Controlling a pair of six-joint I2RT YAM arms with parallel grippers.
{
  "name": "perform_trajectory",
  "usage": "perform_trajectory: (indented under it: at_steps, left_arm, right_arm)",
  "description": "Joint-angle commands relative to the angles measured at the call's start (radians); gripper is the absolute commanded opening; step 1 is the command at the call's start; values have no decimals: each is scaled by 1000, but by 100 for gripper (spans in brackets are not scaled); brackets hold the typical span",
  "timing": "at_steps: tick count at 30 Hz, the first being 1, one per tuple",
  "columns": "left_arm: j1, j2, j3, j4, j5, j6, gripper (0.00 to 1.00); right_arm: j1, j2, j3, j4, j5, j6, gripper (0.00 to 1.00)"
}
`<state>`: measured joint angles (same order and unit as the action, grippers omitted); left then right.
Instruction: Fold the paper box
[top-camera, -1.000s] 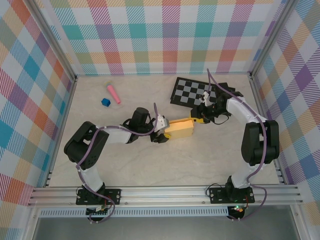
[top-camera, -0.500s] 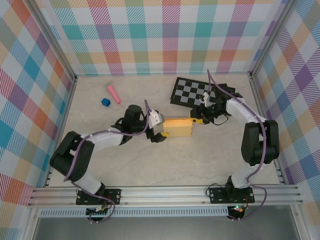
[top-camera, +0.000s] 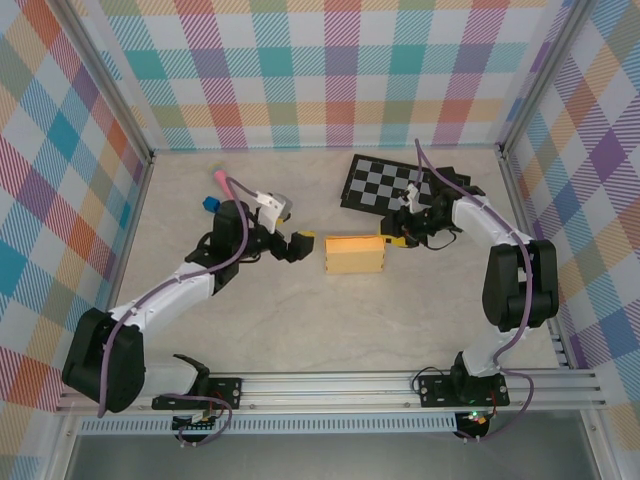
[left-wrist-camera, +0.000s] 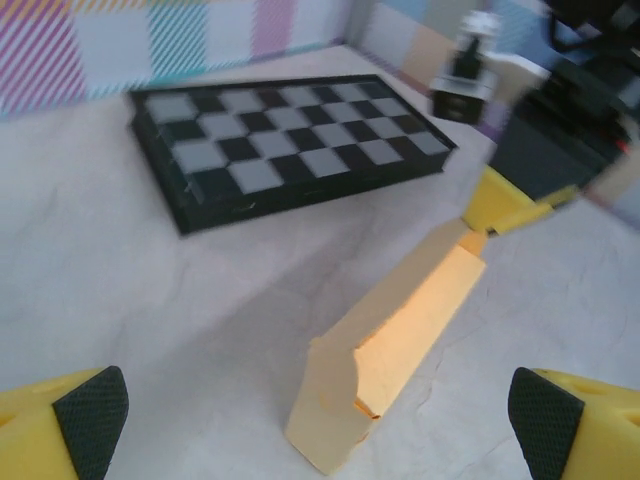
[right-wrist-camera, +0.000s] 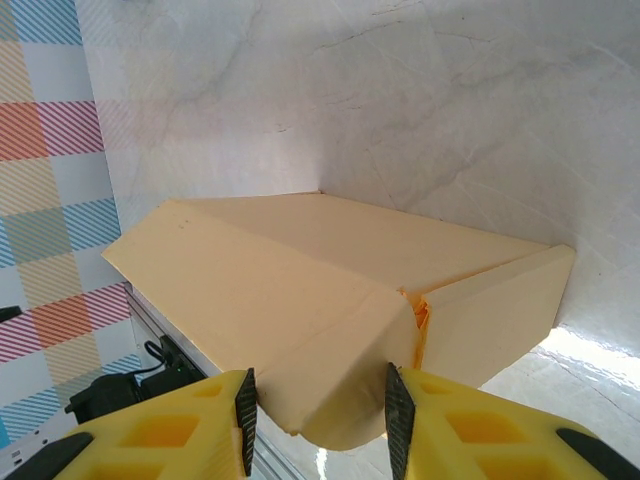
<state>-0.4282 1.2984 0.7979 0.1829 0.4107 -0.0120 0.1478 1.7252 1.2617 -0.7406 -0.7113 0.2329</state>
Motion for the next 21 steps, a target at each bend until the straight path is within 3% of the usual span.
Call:
perform_trajectory:
  at_steps: [1,3,7,12,17,21]
  left_arm:
    - [21,80,130,-214,-131,-390,100]
    - [19,144,164,-238,-64,-460,90]
    - [-7,186,169,-221,-54,-640,79]
    - [-27,210,178,-231,-10,-787,79]
    - [-44,271,207,-234,49,-844,66]
    - [-49,286,210,-219,42,-865,66]
  right_arm:
    - [8,-8,-8,-4,13,18,40]
    - [7,-10,-7,-5,13,20,40]
    - [8,-10,-1,-6,15,23,42]
    - [7,-20,5,9,12,34,45]
    - [7,-18,20,12,5,38,46]
    - [7,-27,39,0,1,34,50]
